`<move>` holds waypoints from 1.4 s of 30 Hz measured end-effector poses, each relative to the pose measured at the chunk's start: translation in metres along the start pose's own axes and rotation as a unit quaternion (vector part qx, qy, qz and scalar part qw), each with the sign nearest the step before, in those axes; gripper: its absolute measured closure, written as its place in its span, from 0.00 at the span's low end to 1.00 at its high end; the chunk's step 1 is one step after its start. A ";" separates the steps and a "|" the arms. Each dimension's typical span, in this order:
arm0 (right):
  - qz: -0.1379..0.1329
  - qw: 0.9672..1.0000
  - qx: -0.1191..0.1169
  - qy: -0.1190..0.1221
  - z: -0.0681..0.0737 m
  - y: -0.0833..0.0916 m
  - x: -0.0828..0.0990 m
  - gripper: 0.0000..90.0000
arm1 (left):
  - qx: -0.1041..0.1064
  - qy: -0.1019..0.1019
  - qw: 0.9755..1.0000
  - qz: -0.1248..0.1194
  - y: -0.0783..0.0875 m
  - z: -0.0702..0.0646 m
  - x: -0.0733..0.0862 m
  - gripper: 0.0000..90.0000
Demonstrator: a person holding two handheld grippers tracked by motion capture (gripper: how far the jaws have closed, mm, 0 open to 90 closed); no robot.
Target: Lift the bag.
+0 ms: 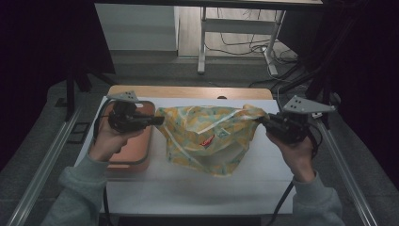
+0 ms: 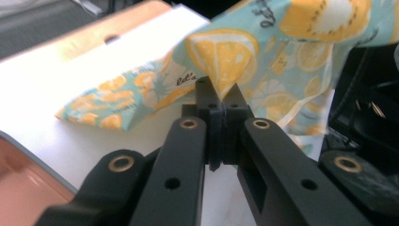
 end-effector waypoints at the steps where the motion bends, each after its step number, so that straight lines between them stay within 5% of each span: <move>1: -0.007 1.000 -0.001 0.000 -0.001 0.001 -0.006 0.99 | -0.001 -0.002 1.000 -0.008 0.005 0.001 -0.007 0.99; 5: -0.040 0.999 0.015 0.012 -0.007 0.012 -0.037 0.99 | -0.013 -0.011 0.999 -0.031 0.018 0.000 -0.025 0.99; 10: -0.055 0.998 0.031 0.006 -0.023 0.012 -0.047 0.99 | -0.018 -0.014 0.999 -0.037 0.013 -0.002 -0.032 0.99; 15: -0.013 0.998 0.055 -0.027 -0.052 -0.013 -0.019 0.99 | -0.024 -0.009 1.000 0.001 -0.023 0.006 -0.019 0.99; 21: 0.049 0.994 0.076 -0.066 -0.086 -0.051 0.032 0.99 | -0.027 0.037 0.998 0.043 -0.070 0.034 0.004 0.98; 27: 0.070 0.989 0.061 -0.114 -0.111 -0.074 0.068 0.99 | -0.021 0.063 0.995 0.070 -0.093 0.051 0.022 0.98; 35: 0.090 0.987 0.044 -0.128 -0.117 -0.094 0.087 0.99 | -0.023 0.069 0.993 0.097 -0.109 0.058 0.041 0.97; 40: 0.094 0.986 0.036 -0.132 -0.116 -0.097 0.093 0.98 | -0.021 0.073 0.993 0.094 -0.111 0.057 0.044 0.96; 42: 0.088 0.987 0.034 -0.132 -0.115 -0.096 0.094 0.91 | -0.030 0.067 0.994 0.084 -0.109 0.057 0.044 0.86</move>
Point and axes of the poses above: each handheld gripper's, and its own axes: y roughly backward along the jaws, x roughly out of its underside, z roughly to its left, the point moved 9 cm from there along -y, roughly forward along the jaws, and after that the axes turned 10 degrees about -x, right-handed, at the moved point
